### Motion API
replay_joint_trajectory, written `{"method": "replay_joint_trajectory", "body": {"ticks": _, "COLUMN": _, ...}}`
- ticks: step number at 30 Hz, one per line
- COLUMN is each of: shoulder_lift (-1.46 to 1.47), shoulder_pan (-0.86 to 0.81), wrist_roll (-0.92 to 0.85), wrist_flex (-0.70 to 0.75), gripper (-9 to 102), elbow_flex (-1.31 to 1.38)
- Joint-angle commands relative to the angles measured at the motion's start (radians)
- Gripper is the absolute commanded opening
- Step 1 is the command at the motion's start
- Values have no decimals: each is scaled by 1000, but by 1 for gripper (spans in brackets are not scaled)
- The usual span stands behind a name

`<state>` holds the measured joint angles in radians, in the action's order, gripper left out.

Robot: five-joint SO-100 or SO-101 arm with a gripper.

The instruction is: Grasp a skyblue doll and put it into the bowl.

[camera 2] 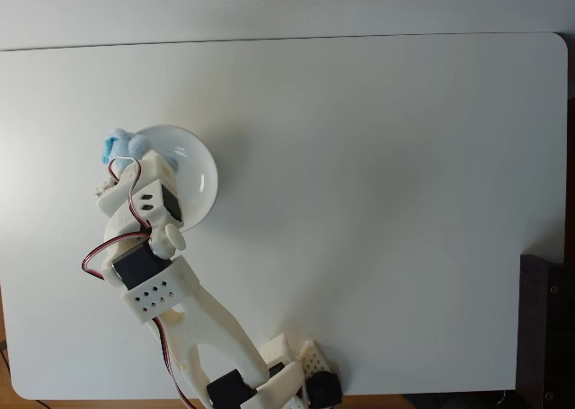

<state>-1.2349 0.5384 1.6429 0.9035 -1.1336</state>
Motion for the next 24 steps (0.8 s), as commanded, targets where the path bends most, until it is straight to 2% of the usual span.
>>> {"method": "replay_joint_trajectory", "body": {"ticks": 1, "shoulder_lift": -5, "shoulder_pan": -12, "wrist_roll": -6, "wrist_flex": -11, "gripper": 10, "elbow_flex": 38}}
{"method": "replay_joint_trajectory", "body": {"ticks": 9, "shoulder_lift": -3, "shoulder_pan": -15, "wrist_roll": -5, "wrist_flex": -12, "gripper": 27, "elbow_flex": 37}}
{"method": "replay_joint_trajectory", "body": {"ticks": 19, "shoulder_lift": -5, "shoulder_pan": -25, "wrist_roll": -3, "wrist_flex": -12, "gripper": 35, "elbow_flex": 48}}
{"method": "replay_joint_trajectory", "body": {"ticks": 24, "shoulder_lift": -5, "shoulder_pan": -26, "wrist_roll": -3, "wrist_flex": -14, "gripper": 43, "elbow_flex": 48}}
